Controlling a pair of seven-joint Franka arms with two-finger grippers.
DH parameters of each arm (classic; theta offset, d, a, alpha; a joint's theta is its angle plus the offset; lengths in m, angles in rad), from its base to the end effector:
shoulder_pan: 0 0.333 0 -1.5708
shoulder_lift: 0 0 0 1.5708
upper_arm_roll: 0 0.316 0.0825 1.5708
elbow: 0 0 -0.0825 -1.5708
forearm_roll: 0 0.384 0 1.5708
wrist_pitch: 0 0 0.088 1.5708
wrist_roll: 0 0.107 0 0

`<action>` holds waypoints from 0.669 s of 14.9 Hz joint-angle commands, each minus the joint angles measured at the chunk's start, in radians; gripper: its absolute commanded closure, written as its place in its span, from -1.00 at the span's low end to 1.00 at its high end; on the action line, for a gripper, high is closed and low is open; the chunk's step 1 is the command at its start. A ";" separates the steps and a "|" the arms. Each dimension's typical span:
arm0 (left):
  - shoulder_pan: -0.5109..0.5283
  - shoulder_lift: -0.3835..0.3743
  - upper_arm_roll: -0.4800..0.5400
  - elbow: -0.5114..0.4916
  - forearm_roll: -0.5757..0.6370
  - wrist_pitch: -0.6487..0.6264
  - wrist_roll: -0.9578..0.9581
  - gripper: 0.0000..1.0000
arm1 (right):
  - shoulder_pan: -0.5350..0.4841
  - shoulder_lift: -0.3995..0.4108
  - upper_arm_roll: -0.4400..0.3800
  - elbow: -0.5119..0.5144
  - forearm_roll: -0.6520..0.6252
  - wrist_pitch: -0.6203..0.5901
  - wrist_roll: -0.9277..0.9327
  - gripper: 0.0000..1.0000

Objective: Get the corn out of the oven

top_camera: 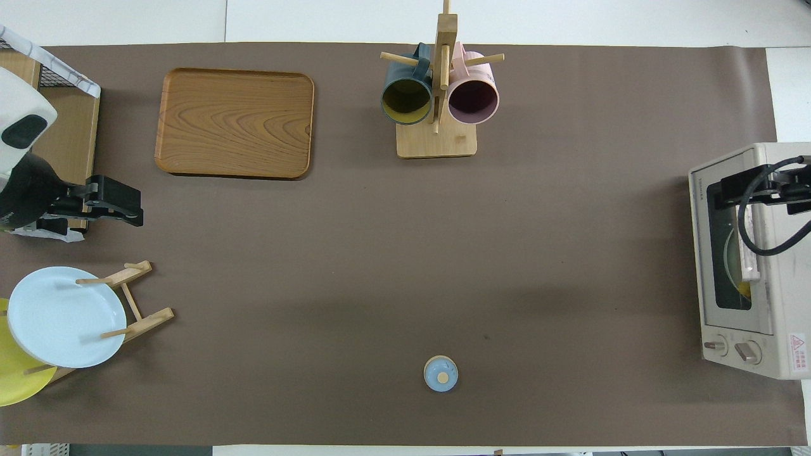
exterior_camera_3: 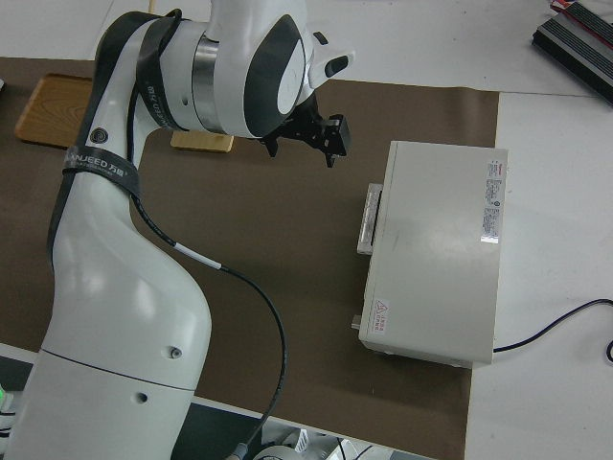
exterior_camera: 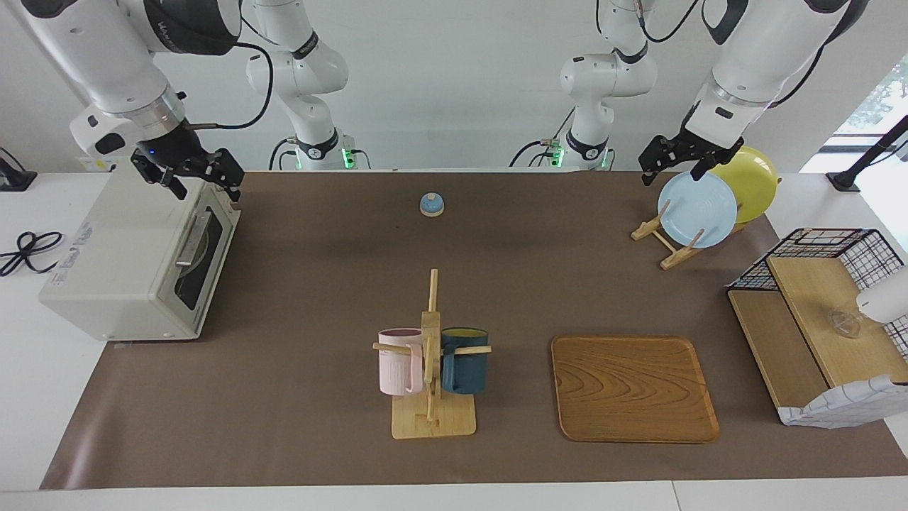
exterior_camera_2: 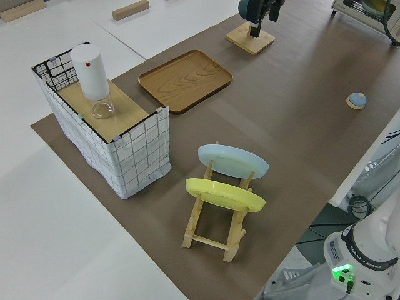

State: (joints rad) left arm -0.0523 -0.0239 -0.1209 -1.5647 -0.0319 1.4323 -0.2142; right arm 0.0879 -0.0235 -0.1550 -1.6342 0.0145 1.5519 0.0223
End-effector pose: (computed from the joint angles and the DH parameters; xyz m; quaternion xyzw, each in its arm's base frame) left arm 0.5235 -0.0963 0.6289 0.9982 0.0192 -0.0561 0.0037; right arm 0.5425 -0.0358 0.6058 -0.9985 0.0447 0.0293 0.0097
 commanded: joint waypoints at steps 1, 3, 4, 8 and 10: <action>0.009 -0.019 -0.003 -0.012 0.003 -0.013 0.004 -1.00 | -0.005 -0.003 0.002 0.002 0.015 0.008 -0.035 -1.00; 0.009 -0.021 -0.003 -0.012 0.004 -0.013 0.004 -1.00 | -0.003 -0.004 0.002 0.002 0.015 0.007 -0.030 -1.00; 0.009 -0.021 -0.003 -0.012 0.003 -0.015 0.004 -1.00 | -0.005 -0.003 0.002 0.002 0.016 0.007 -0.025 -1.00; 0.009 -0.021 -0.003 -0.012 0.003 -0.013 0.006 -1.00 | -0.011 -0.009 0.002 -0.010 0.027 0.005 -0.024 -1.00; 0.009 -0.021 -0.003 -0.012 0.004 -0.012 0.006 -1.00 | -0.005 -0.009 0.002 -0.010 0.028 -0.004 -0.027 -1.00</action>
State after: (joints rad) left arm -0.0519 -0.0239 -0.1209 -1.5647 -0.0319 1.4322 -0.2142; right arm 0.0869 -0.0235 -0.1552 -1.6344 0.0171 1.5513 0.0223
